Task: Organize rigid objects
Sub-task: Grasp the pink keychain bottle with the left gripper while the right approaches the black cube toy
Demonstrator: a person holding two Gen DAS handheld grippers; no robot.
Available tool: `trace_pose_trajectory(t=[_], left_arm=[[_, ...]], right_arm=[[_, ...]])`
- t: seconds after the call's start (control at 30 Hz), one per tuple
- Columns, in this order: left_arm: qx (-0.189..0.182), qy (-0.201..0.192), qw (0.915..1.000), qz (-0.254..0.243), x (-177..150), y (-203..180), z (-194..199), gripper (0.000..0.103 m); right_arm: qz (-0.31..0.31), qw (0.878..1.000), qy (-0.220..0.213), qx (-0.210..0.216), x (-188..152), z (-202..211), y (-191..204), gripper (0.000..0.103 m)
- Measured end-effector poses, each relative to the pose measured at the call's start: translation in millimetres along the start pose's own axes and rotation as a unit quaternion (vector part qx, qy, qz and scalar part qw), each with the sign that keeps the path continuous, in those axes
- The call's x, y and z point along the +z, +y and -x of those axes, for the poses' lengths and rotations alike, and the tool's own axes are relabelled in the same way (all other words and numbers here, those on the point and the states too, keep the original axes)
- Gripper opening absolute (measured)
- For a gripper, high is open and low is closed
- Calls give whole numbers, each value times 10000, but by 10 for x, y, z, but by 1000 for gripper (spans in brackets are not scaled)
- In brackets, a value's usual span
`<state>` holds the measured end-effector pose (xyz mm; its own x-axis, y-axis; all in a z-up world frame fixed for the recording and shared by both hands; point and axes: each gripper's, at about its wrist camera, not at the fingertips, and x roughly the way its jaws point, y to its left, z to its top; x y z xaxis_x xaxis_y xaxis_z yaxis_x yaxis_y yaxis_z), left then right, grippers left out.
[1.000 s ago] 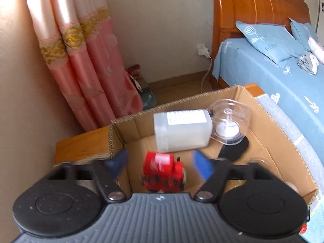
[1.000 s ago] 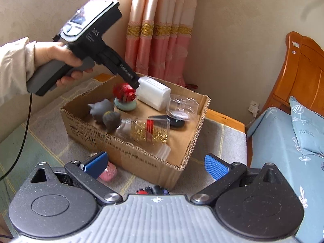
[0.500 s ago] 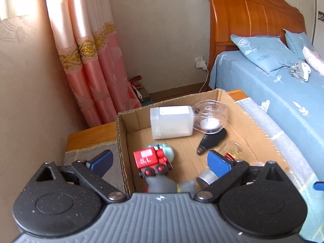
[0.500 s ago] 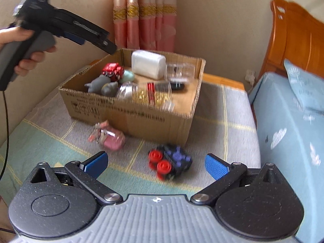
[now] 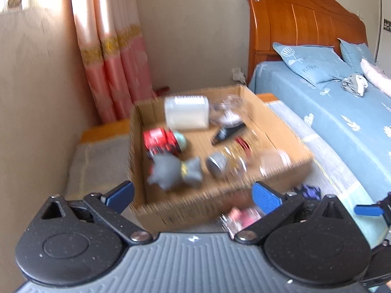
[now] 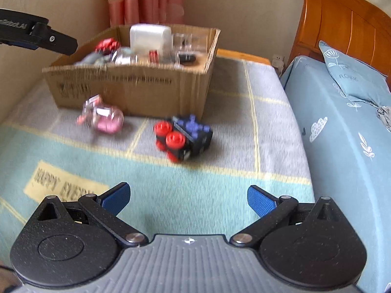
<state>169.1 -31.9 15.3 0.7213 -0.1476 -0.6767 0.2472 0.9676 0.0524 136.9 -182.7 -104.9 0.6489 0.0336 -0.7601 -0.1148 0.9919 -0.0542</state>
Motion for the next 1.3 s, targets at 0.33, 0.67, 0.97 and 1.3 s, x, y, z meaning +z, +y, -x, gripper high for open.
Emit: trace_pose_trajectory(t=[0.33,0.67,0.97,1.3], left_arm=[[-290,500,9983,121,-512,-294,-298,102],[-406,557,9964,486,-600,-428,-561,99],[-480,612,9951,617,-536,-453,-688,64],[-339,726,9951,574,-517,-332,-657,51]], right_arm=[[56,10000,-5,54,-184,-68,-31,103],[126,9994,-132,285,-228,-67,-129,103],[171,9989,-261,344,-251,-70,-140,103],[161,9990,-259,331,-245,-76,-137,103]])
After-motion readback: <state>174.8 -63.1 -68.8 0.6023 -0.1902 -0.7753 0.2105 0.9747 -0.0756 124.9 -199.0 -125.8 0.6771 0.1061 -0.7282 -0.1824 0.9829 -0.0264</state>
